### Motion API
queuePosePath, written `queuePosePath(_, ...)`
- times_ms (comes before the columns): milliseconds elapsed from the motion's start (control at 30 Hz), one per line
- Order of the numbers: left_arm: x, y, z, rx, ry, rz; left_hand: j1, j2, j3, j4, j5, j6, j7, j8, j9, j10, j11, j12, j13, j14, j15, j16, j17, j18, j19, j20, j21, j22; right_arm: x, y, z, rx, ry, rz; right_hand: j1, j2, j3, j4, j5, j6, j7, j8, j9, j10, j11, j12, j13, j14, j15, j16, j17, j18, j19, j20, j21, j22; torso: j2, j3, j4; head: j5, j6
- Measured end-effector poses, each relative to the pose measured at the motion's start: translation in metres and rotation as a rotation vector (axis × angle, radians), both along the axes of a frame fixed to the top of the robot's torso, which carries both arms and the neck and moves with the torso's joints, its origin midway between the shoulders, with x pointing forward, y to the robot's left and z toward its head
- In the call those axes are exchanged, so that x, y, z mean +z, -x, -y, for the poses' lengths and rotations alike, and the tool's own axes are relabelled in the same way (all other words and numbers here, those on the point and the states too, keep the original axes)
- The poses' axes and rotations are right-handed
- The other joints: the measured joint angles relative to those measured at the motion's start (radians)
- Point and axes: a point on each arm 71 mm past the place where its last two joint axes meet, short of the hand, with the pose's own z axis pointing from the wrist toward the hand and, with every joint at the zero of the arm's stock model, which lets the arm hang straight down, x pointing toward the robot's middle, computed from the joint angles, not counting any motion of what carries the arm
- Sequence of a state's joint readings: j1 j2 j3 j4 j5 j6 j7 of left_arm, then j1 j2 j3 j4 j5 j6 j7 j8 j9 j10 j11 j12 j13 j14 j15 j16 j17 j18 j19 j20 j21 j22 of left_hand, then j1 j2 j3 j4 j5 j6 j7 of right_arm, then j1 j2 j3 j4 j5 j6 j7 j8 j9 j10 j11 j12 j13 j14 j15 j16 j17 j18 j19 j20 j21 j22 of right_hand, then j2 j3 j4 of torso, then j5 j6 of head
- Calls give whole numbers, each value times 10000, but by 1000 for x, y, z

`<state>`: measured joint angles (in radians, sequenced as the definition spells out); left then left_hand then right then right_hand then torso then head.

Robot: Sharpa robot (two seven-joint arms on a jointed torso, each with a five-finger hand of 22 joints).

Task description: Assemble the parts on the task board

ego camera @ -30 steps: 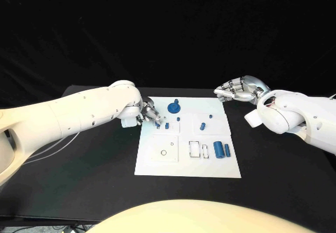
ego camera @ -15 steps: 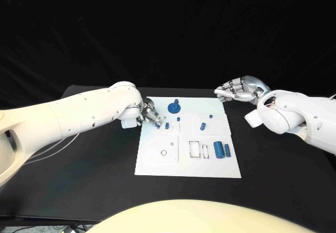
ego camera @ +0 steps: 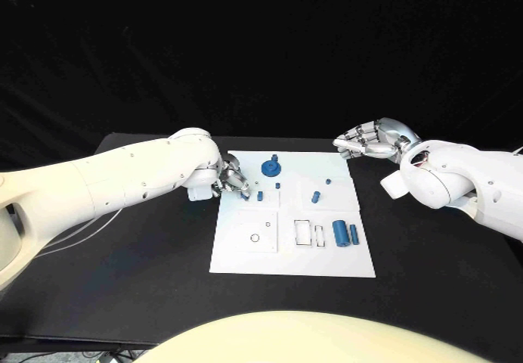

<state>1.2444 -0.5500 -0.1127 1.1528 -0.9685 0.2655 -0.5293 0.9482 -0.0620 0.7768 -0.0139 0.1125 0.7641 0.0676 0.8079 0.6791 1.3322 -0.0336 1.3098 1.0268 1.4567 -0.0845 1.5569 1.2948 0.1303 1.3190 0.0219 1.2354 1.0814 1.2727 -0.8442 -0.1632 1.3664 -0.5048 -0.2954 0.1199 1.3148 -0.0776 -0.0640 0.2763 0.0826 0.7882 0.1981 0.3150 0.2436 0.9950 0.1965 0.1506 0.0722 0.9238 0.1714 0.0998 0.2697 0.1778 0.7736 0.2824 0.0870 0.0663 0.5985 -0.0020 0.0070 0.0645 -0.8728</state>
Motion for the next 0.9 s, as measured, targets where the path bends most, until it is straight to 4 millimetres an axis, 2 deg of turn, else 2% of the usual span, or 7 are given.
queuePosePath(900,-1,1,0,-66,-18,-78,0,0,0,-1,12,0,0,0,0,0,0,0,0,32,-32,0,0,-1,1,0,77,79,0,0,0,2,-1,-5,0,0,0,0,0,0,0,0,1,0,0,0,0,0,0,0,-15,0,3,1,0,0,1,3,-5,0,0)
